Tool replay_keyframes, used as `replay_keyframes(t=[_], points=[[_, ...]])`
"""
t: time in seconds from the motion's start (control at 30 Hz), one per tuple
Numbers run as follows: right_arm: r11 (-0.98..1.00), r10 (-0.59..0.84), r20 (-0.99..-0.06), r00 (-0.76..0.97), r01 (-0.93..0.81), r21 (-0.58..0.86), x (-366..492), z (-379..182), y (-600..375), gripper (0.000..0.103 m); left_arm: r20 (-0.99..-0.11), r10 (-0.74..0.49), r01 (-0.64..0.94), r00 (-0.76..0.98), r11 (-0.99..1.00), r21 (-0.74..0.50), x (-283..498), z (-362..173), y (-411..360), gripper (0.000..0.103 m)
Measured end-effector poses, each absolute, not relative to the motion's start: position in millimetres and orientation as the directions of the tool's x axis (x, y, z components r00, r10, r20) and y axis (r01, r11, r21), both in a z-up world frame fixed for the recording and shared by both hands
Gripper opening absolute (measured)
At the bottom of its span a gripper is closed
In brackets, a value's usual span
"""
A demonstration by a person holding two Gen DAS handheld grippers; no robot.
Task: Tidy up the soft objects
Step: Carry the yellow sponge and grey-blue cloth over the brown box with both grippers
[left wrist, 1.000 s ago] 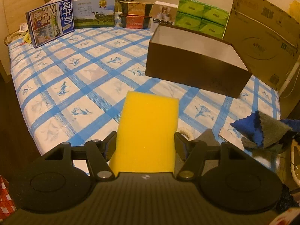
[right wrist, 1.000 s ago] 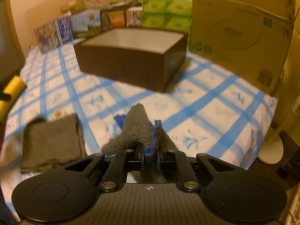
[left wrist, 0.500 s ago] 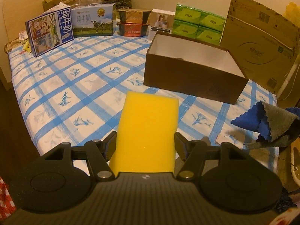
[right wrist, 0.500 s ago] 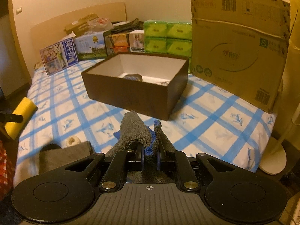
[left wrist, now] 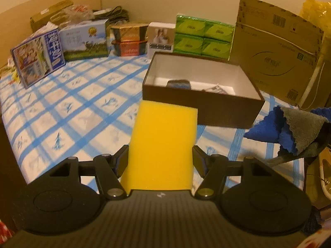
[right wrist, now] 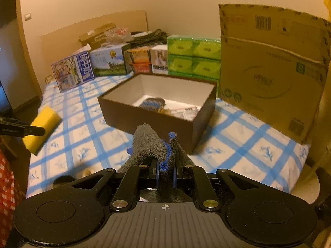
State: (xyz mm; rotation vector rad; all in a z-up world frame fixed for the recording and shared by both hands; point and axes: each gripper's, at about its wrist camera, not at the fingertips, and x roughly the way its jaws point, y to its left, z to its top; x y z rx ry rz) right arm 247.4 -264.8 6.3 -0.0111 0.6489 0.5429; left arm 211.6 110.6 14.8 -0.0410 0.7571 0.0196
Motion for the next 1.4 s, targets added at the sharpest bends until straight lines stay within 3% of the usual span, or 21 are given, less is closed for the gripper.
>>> replay_keyframes(t=[0.83,1.4], points=[[0.848,0.515,-0.443,0.733,-0.512,0.139,361,73,-229,0.012,-0.642,-0.008,0.062,0.766,0.996,0.062,360,68,69,0.062],[0.896,0.429,-0.477,0.767,-0.429,0.117,450,56,-195,0.012,-0.693,0.007,0.058,0.721,0.996,0.070,471,49,62,0.063]])
